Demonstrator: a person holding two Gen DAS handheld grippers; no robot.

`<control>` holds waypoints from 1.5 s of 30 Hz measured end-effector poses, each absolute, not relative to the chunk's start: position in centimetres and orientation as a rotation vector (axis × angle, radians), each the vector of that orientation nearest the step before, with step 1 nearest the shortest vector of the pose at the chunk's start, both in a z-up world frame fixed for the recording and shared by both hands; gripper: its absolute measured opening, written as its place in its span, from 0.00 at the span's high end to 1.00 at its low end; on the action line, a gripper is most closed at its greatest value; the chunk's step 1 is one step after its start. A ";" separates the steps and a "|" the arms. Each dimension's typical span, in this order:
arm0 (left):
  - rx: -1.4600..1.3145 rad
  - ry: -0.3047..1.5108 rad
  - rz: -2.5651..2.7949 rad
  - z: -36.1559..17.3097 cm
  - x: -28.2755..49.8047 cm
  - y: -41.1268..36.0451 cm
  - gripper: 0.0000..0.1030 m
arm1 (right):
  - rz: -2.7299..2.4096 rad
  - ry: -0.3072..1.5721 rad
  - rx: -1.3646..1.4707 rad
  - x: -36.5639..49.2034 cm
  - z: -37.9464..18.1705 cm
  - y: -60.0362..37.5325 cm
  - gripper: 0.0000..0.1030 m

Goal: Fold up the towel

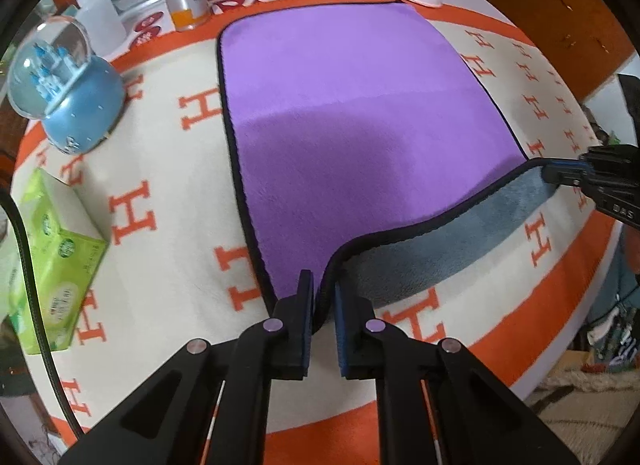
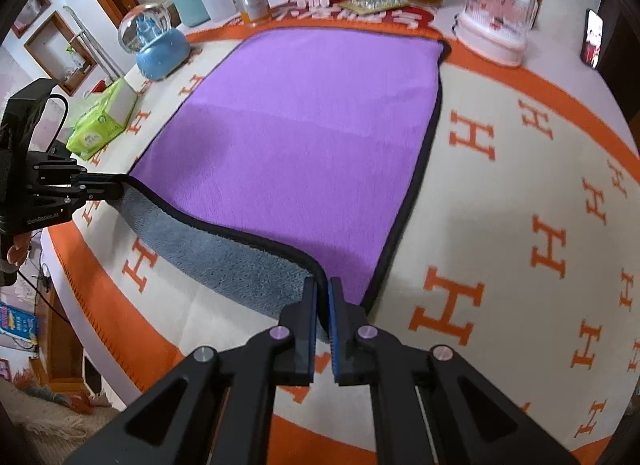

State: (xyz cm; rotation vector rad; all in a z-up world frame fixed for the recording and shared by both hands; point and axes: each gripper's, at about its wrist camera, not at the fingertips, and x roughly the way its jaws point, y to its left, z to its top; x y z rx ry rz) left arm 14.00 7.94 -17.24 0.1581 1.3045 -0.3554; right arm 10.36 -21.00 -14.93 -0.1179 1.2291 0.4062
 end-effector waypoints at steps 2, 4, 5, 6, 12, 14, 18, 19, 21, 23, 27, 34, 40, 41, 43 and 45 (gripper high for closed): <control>0.147 1.292 -0.322 -16.8 14.7 8.1 0.93 | 0.386 1.205 -0.113 10.9 -14.2 -21.1 0.96; 0.124 1.276 -0.298 -16.3 15.5 8.4 0.93 | 0.367 1.178 -0.106 11.6 -13.4 -21.3 0.95; 0.109 1.268 -0.283 -16.0 16.1 8.6 0.93 | 0.356 1.166 -0.106 12.1 -13.1 -21.4 0.95; 0.099 1.263 -0.272 -15.7 16.5 8.8 0.93 | 0.348 1.157 -0.106 12.4 -12.9 -21.4 0.95; 0.087 1.199 -0.191 -14.3 21.2 8.6 0.93 | 0.300 1.084 -0.125 16.8 -10.9 -21.2 0.96; 0.097 1.172 -0.161 -13.8 23.4 8.2 0.93 | 0.279 1.063 -0.123 18.3 -10.5 -20.9 0.96; 0.094 1.129 -0.109 -13.2 27.4 7.8 0.93 | 0.229 1.030 -0.098 22.6 -10.0 -20.9 0.95; 0.093 1.120 -0.097 -13.1 28.5 7.7 0.93 | 0.218 1.026 -0.093 23.4 -10.0 -20.9 0.95; 0.099 1.102 -0.073 -13.1 30.5 7.4 0.93 | 0.197 1.018 -0.080 25.2 -10.2 -21.0 0.95; 0.112 1.091 -0.046 -13.4 32.5 7.1 0.93 | 0.173 1.011 -0.071 27.3 -10.6 -21.1 0.95; 0.123 1.096 0.006 -14.9 35.5 6.4 0.93 | 0.129 1.019 -0.077 30.7 -11.9 -21.0 0.95; 0.176 1.101 0.066 -17.3 38.2 5.3 0.93 | 0.078 1.046 -0.102 33.9 -14.4 -20.5 0.95; 0.164 1.123 0.109 -18.8 39.5 5.3 0.93 | 0.053 1.062 -0.092 35.5 -15.8 -20.2 0.95; 0.161 1.125 0.114 -19.0 39.6 5.4 0.93 | 0.047 1.061 -0.094 35.8 -16.0 -20.1 0.95; 0.155 1.126 0.122 -19.3 39.7 5.4 0.92 | 0.037 1.062 -0.105 36.0 -16.4 -19.8 0.95; 0.147 1.122 0.132 -19.5 39.7 5.5 0.89 | 0.027 1.068 -0.127 36.0 -16.9 -19.4 0.95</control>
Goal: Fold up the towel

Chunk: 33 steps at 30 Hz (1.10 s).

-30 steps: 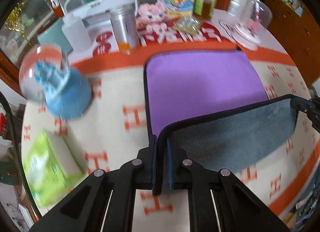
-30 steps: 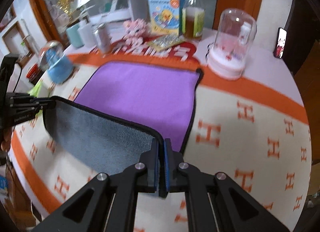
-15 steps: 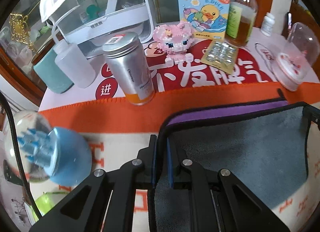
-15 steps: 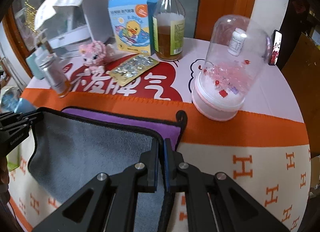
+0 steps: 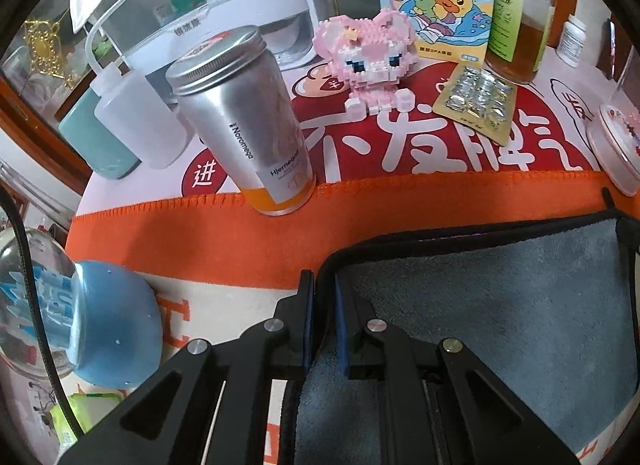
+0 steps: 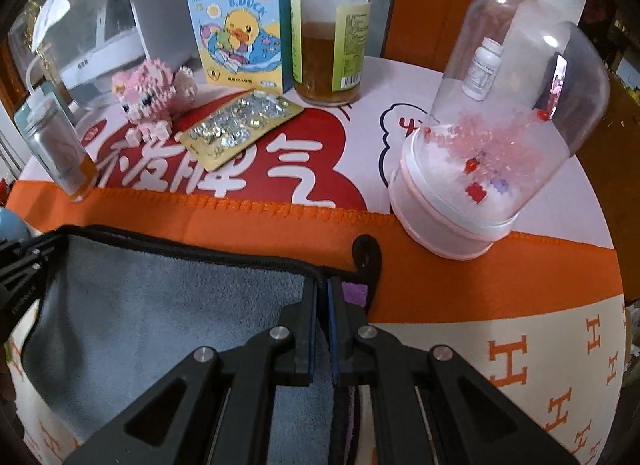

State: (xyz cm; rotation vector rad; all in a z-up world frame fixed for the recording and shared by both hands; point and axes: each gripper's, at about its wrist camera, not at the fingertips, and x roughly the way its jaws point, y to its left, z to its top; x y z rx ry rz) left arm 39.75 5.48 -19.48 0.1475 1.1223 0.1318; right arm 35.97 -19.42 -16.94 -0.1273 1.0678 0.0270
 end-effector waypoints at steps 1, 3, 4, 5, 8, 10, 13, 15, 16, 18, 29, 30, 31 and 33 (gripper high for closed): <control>0.143 1.120 0.134 -19.5 39.7 5.5 0.88 | 0.024 1.068 -0.137 35.8 -17.1 -19.3 0.95; 0.140 1.113 0.148 -19.4 39.4 5.7 0.69 | 0.017 1.069 -0.151 35.4 -17.2 -19.4 0.87; 0.135 1.106 0.147 -19.3 39.3 5.8 0.63 | 0.008 1.068 -0.153 35.2 -17.2 -19.5 0.84; 0.128 1.087 0.147 -19.0 38.9 5.9 0.53 | 0.002 1.067 -0.152 35.0 -17.1 -19.6 0.78; 0.147 1.036 0.158 -18.1 37.4 5.8 0.41 | -0.003 1.029 -0.148 33.3 -16.4 -20.1 0.70; 0.162 1.012 0.152 -17.6 36.2 5.5 0.39 | 0.009 1.003 -0.157 31.9 -15.9 -20.2 0.69; 0.173 0.985 0.138 -16.6 34.0 5.1 0.38 | 0.030 0.985 -0.171 29.7 -15.2 -20.2 0.69; 0.157 0.971 0.132 -15.9 32.7 5.1 0.35 | 0.044 0.976 -0.173 28.3 -14.7 -20.1 0.69; 0.142 0.969 0.127 -15.5 32.1 5.1 0.33 | 0.048 0.974 -0.176 27.6 -14.4 -20.0 0.69; 0.096 0.969 0.112 -14.6 30.7 5.2 0.26 | 0.057 0.970 -0.165 26.3 -13.8 -19.8 0.69; -0.022 0.938 -0.005 -8.2 21.8 3.9 0.10 | 0.082 0.902 -0.063 18.6 -7.7 -19.1 0.52; -0.031 0.937 -0.014 -7.6 21.0 3.9 0.06 | 0.082 0.893 -0.056 17.9 -7.1 -19.1 0.50; -0.036 0.933 -0.018 -7.1 20.2 3.8 0.05 | 0.081 0.883 -0.051 17.1 -6.4 -19.2 0.50; -0.036 0.929 -0.021 -6.1 18.7 3.7 0.02 | 0.077 0.867 -0.045 15.4 -5.0 -19.2 0.49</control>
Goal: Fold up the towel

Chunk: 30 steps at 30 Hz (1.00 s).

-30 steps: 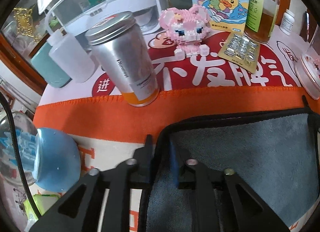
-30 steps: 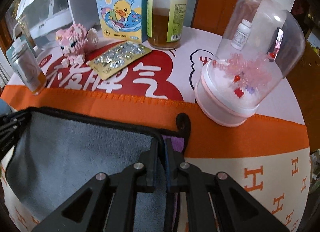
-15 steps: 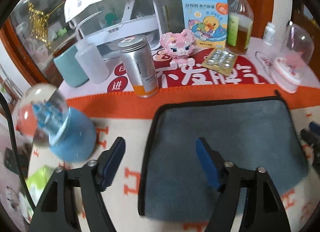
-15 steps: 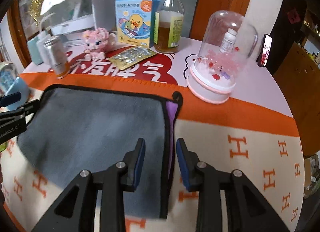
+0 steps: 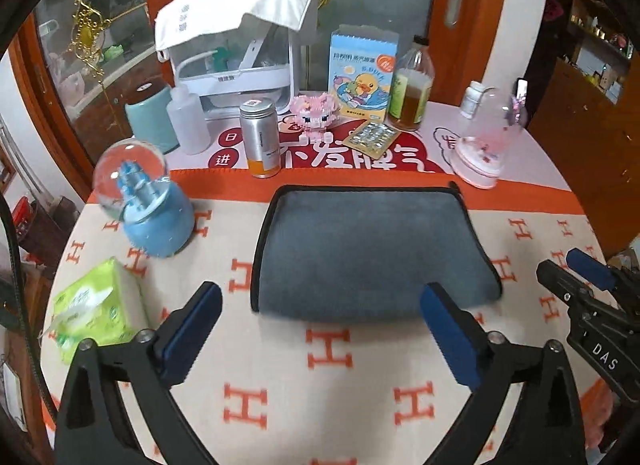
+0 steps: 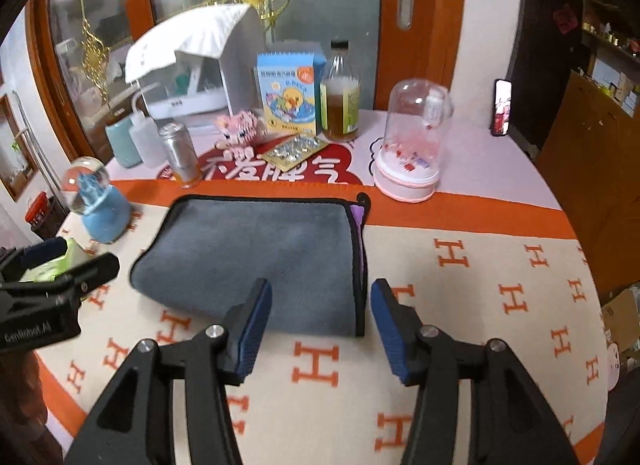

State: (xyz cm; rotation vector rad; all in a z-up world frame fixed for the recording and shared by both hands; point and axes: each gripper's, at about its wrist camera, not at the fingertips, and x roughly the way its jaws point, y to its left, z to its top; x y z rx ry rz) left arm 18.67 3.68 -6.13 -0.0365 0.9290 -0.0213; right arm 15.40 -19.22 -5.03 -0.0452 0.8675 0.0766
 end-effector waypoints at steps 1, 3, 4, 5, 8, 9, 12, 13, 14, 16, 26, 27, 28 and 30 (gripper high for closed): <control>-0.041 0.928 -0.032 -5.6 17.9 3.6 0.02 | 0.076 0.865 -0.043 14.8 -4.6 -19.2 0.49; -0.048 0.935 -0.047 -4.8 16.4 3.5 0.02 | 0.075 0.859 -0.039 13.4 -3.6 -19.2 0.46; -0.039 0.947 -0.042 -4.5 15.6 3.4 0.02 | 0.069 0.859 -0.038 12.6 -3.2 -19.2 0.45; -0.025 0.965 -0.034 -4.2 14.9 3.3 0.02 | 0.066 0.858 -0.036 11.9 -2.8 -19.1 0.42; -0.022 0.987 -0.052 -3.4 12.7 3.1 0.02 | 0.068 0.848 -0.034 9.5 -1.6 -18.9 0.40; -0.020 0.989 -0.059 -3.2 12.1 3.1 0.02 | 0.071 0.845 -0.036 8.8 -1.2 -18.8 0.40; -0.008 0.980 -0.076 -2.1 9.9 2.8 0.02 | 0.078 0.834 -0.040 6.6 -0.2 -18.6 0.40; -0.008 0.979 -0.083 -1.8 9.2 2.8 0.02 | 0.080 0.831 -0.039 5.9 0.2 -18.6 0.40; -0.017 0.983 -0.092 -1.3 8.5 2.8 0.02 | 0.084 0.827 -0.033 5.0 0.6 -18.6 0.40; -0.037 0.996 -0.100 -0.9 7.8 2.8 0.02 | 0.086 0.818 -0.023 3.9 1.2 -18.6 0.40; -0.033 0.955 -0.073 1.4 4.3 2.5 0.02 | 0.065 0.805 -0.024 -0.2 2.0 -18.0 0.36; -0.035 0.954 -0.071 1.4 4.0 2.5 0.02 | 0.066 0.811 -0.018 -0.5 1.9 -18.0 0.36; -0.039 0.955 -0.069 1.4 3.6 2.5 0.02 | 0.070 0.820 -0.011 -0.7 1.8 -18.0 0.36; -0.041 0.957 -0.069 1.3 3.1 2.5 0.02 | 0.069 0.834 -0.006 -1.2 1.6 -18.0 0.36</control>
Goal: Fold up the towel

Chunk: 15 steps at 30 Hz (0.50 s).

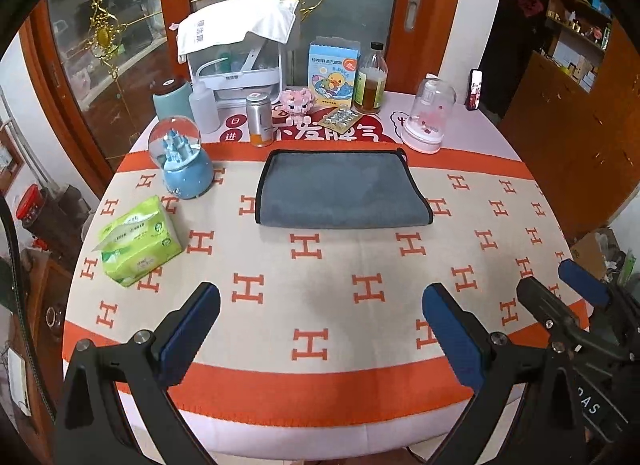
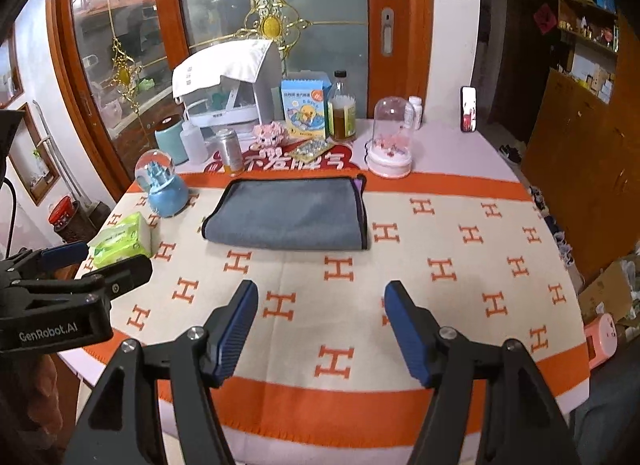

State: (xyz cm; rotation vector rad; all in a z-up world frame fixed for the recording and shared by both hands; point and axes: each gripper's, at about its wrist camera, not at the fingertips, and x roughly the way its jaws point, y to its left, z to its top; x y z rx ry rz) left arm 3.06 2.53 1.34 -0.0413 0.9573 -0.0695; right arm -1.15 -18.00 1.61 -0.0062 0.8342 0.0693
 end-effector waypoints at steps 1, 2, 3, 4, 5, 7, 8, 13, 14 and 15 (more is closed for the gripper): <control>-0.039 0.960 -0.069 1.3 3.0 2.5 0.02 | 0.065 0.837 -0.006 -1.4 1.6 -18.0 0.36; -0.033 0.963 -0.067 1.2 2.7 2.4 0.02 | 0.063 0.839 -0.004 -1.6 1.6 -18.1 0.36; -0.028 0.962 -0.065 1.2 2.5 2.3 0.02 | 0.061 0.840 0.000 -1.9 1.6 -18.2 0.36; -0.021 0.957 -0.059 1.2 2.1 2.3 0.02 | 0.057 0.841 0.005 -2.2 1.6 -18.3 0.36; -0.017 0.953 -0.054 1.2 1.9 2.2 0.02 | 0.054 0.842 0.012 -2.4 1.7 -18.4 0.36; -0.007 0.941 -0.051 1.2 1.3 2.0 0.02 | 0.049 0.847 0.034 -2.8 1.8 -18.6 0.36; 0.006 0.936 -0.051 1.2 0.9 1.8 0.02 | 0.047 0.848 0.039 -3.0 1.8 -18.6 0.36; 0.032 0.913 -0.046 1.4 -0.2 1.2 0.02 | 0.038 0.844 0.039 -3.4 1.8 -18.5 0.36; 0.030 0.909 -0.046 1.5 -0.4 1.2 0.02 | 0.035 0.840 0.042 -3.6 1.9 -18.6 0.36; 0.028 0.906 -0.042 1.6 -0.5 1.2 0.02 | 0.033 0.837 0.043 -3.7 2.0 -18.6 0.36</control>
